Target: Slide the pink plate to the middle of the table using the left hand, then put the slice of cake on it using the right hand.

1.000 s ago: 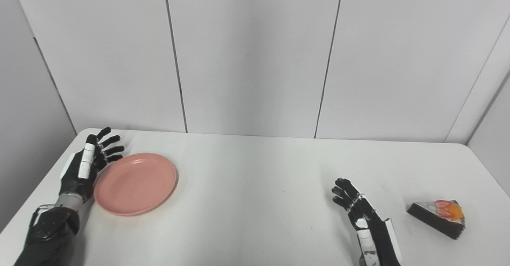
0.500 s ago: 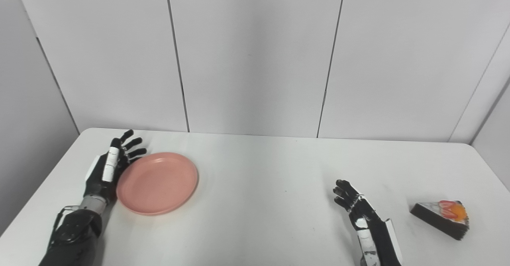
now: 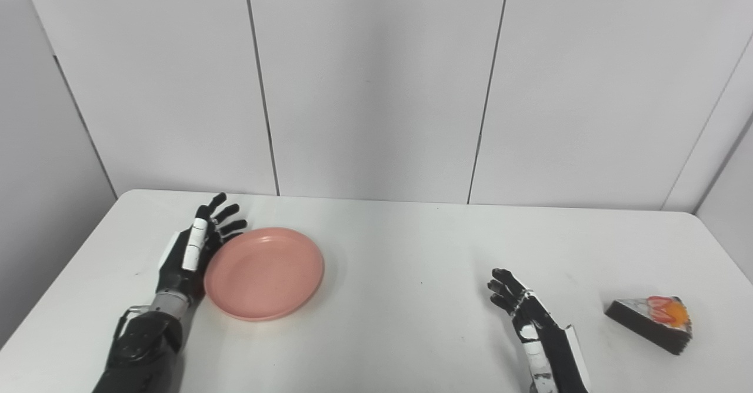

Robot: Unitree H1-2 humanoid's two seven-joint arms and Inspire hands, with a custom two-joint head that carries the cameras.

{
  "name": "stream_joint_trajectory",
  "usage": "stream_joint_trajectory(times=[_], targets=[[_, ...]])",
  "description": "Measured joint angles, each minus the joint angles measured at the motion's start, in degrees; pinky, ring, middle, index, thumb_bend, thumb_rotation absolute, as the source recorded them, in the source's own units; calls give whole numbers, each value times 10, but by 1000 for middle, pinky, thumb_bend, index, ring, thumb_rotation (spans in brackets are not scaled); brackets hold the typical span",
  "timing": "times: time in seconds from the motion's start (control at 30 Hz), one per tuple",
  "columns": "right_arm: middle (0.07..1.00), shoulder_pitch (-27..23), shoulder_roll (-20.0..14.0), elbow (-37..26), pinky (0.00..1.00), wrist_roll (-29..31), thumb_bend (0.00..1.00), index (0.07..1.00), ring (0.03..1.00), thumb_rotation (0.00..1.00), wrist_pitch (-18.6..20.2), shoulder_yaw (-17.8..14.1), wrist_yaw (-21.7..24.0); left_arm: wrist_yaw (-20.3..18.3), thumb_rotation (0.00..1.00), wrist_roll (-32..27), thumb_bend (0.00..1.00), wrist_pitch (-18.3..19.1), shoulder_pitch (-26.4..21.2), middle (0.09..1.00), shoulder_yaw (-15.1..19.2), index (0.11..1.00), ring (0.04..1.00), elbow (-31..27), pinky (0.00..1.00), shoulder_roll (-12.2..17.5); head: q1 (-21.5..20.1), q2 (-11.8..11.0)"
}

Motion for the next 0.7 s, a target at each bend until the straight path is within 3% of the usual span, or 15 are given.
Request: stream_joint_trajectory(times=[0.3, 0.53, 0.7], targets=[[876, 6, 7, -9, 856, -10, 904, 798, 856, 943, 12, 1, -8, 46, 966, 22, 884, 58, 38, 869, -19, 902, 796, -87, 787, -47, -22, 5], [883, 7, 13, -13, 859, -24, 888, 803, 860, 956, 26, 7, -11, 57, 980, 28, 844, 110, 67, 872, -40, 901, 799, -154, 820, -63, -40, 9], [879, 8, 26, -19, 855, -31, 884, 801, 853, 956, 35, 10, -22, 58, 994, 38, 851, 136, 72, 867, -56, 898, 786, -174, 862, -69, -78, 11]])
